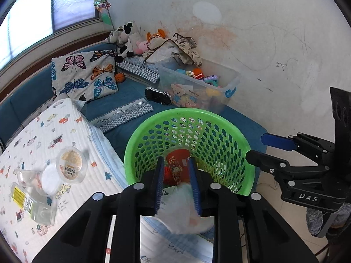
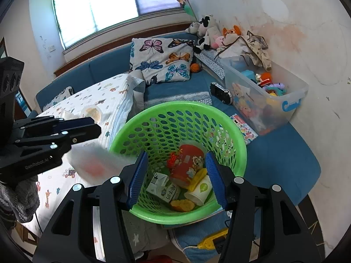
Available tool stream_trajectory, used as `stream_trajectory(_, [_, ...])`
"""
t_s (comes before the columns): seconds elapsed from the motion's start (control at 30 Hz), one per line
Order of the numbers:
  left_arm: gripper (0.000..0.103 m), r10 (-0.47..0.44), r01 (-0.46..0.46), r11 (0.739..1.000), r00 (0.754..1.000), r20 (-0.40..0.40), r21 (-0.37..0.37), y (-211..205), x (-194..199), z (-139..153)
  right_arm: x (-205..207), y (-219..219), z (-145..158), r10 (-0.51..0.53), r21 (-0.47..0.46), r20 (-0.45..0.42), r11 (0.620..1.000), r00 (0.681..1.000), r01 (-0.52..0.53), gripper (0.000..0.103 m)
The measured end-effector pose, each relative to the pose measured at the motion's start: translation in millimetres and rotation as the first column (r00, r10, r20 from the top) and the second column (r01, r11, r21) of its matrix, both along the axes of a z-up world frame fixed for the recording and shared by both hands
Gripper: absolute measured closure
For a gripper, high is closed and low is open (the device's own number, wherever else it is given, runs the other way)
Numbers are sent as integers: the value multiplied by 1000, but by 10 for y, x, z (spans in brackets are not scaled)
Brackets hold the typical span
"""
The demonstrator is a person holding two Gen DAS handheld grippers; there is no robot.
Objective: Collect trash
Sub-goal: 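Carry the bread and bag over the green basket and open both tools, then move both tools back from the basket toward the remaining trash on the bed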
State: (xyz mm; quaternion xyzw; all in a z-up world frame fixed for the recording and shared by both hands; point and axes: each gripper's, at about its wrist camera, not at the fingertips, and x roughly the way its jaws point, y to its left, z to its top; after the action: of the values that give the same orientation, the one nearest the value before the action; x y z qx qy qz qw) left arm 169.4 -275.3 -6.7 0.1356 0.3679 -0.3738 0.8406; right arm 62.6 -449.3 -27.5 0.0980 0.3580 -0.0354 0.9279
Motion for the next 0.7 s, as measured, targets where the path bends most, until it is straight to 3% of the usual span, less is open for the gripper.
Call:
stream_trajectory(0.17, [62,13,-13,1000,1000,6,-6,65,-6,2,-14,17,10,6,2,1,1000,1000,-6,47])
stream_trajectory(0.5, [54,94,-94,996,995,26,-6,466,62,87,104,243,76,63,7,9,998,998,-63,45])
stream_trajectory(0.7, [51,216,-216,976,976,28,5,913,220,111,275,510,178,130,-4,23,992,991,-130,43])
